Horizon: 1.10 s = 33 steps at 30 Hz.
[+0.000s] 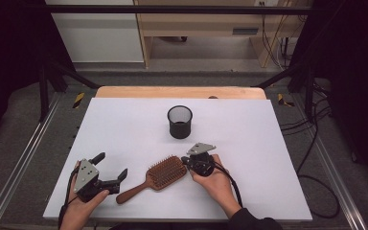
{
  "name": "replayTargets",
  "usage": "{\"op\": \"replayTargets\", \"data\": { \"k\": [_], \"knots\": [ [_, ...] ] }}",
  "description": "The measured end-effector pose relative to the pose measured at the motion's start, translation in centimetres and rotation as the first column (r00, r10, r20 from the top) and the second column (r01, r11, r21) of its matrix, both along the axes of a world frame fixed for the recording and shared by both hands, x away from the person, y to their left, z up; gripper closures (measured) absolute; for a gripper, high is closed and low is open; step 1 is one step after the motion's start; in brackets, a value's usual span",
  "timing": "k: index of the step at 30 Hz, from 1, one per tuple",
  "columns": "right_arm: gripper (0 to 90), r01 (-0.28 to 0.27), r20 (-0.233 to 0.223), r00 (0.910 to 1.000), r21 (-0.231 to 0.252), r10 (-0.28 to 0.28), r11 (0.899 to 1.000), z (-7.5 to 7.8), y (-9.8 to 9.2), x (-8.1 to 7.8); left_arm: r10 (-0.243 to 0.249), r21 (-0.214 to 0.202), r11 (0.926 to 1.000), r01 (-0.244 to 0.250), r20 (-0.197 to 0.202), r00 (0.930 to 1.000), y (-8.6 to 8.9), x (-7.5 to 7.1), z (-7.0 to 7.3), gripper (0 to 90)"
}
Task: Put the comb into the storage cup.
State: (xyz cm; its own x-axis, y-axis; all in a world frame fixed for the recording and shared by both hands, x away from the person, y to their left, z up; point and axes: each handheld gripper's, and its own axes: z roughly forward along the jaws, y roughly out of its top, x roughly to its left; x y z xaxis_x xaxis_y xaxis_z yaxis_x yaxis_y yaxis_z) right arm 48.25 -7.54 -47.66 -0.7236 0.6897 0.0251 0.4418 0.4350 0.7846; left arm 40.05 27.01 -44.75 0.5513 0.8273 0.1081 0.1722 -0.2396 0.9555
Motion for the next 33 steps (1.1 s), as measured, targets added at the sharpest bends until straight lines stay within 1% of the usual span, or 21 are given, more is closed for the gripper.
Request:
{"op": "replayTargets", "data": {
  "k": [2,4,6,8,10,13,14,15,16,17,18,19,21,22,23,25,26,28,30,32,33],
  "knots": [
    [90.0,0.006,0.009,0.9999,0.005,-0.006,1.0,0.1,-0.2,-0.1,-0.003,-0.001,1.0,0.003,-0.002,1.0,0.0,0.0,0.0,4.4],
    [87.7,0.015,0.02,0.9997,0.021,-0.015,1.0,0.4,-0.6,-0.4,-0.008,-0.004,1.0,0.008,-0.008,0.9999,-0.1,-0.1,0.0,4.4],
    [85.3,0.029,0.024,0.9992,0.049,-0.031,0.998,0.8,-1.2,-0.7,-0.016,-0.008,0.9998,0.016,-0.019,0.9997,-0.1,0.0,-0.1,4.5],
    [80.1,0.045,0.033,0.9983,0.08,-0.047,0.996,1.1,-1.9,-1.1,-0.019,-0.025,0.9995,0.018,-0.036,0.9992,0.0,0.0,-0.1,4.4],
    [75.3,0.044,0.061,0.9968,0.11,-0.051,0.993,1.5,-2.8,-1.8,-0.024,-0.03,0.9993,0.023,-0.051,0.9984,0.0,0.1,0.0,4.4],
    [61.8,0.039,0.112,0.9922,0.136,-0.055,0.99,2.3,-4.5,-2.8,-0.039,-0.025,0.999,0.037,-0.071,0.9967,-0.2,0.2,0.5,4.4],
    [55.5,0.042,0.125,0.9903,0.152,-0.061,0.988,2.5,-5.2,-3.1,-0.044,-0.019,0.9989,0.043,-0.078,0.996,-0.4,0.3,0.7,4.4],
    [47.5,0.051,0.128,0.989,0.17,-0.073,0.984,2.8,-5.8,-3.4,-0.053,-0.008,0.9986,0.053,-0.085,0.995,-0.6,0.3,0.9,4.4],
    [41.7,0.059,0.133,0.9876,0.183,-0.084,0.981,3.1,-6.5,-3.7,-0.059,0.004,0.9982,0.06,-0.089,0.9943,-0.8,0.4,1.2,4.2],
    [34.8,0.069,0.141,0.9853,0.189,-0.096,0.98,3.4,-7.1,-3.9,-0.059,0.004,0.9982,0.06,-0.089,0.9943,-0.8,0.4,1.2,4.2],
    [27.4,0.084,0.153,0.9816,0.192,-0.115,0.978,3.7,-7.9,-4.2,-0.071,0.028,0.9968,0.074,-0.101,0.9923,-1.3,0.5,1.6,4.1],
    [22.0,0.091,0.157,0.98,0.194,-0.122,0.977,3.9,-8.4,-4.3,-0.075,0.041,0.9959,0.08,-0.108,0.9913,-1.6,0.6,1.8,4.0],
    [10.0,0.108,0.166,0.9758,0.197,-0.142,0.974,4.2,-9.6,-4.7,-0.087,0.051,0.9943,0.093,-0.124,0.9885,-2.0,0.8,2.2,3.5],
    [6.4,0.119,0.178,0.9717,0.195,-0.155,0.974,4.3,-10.2,-4.8,-0.092,0.057,0.9933,0.1,-0.136,0.9864,-2.3,0.9,2.3,3.4],
    [5.4,0.129,0.197,0.9658,0.202,-0.169,0.971,4.4,-10.8,-5.1,-0.097,0.069,0.9917,0.109,-0.15,0.9839,-2.5,0.9,2.5,3.4],
    [4.8,0.141,0.243,0.9505,0.216,-0.193,0.966,4.6,-11.8,-5.5,-0.102,0.099,0.9878,0.121,-0.179,0.9785,-3.1,1.1,2.7,3.5],
    [4.4,0.143,0.26,0.9442,0.23,-0.203,0.963,4.7,-12.2,-5.7,-0.106,0.107,0.9859,0.129,-0.198,0.9746,-3.3,1.1,2.8,3.6],
    [5.1,0.139,0.28,0.9356,0.266,-0.215,0.954,5.0,-13.0,-6.0,-0.121,0.124,0.9805,0.152,-0.229,0.9658,-3.8,1.3,3.0,3.6],
    [5.3,0.143,0.292,0.929,0.282,-0.227,0.949,5.2,-13.6,-6.2,-0.115,0.17,0.9721,0.162,-0.259,0.9592,-4.4,1.4,3.0,3.6],
    [5.6,0.149,0.306,0.9229,0.274,-0.233,0.95,5.2,-14.1,-6.6,-0.108,0.21,0.9626,0.171,-0.282,0.9533,-4.9,1.6,3.1,4.0],
    [5.7,0.15,0.311,0.9218,0.264,-0.231,0.953,5.1,-14.3,-6.7,-0.11,0.224,0.9573,0.182,-0.298,0.9482,-5.1,1.7,3.2,4.0]
  ]
}}
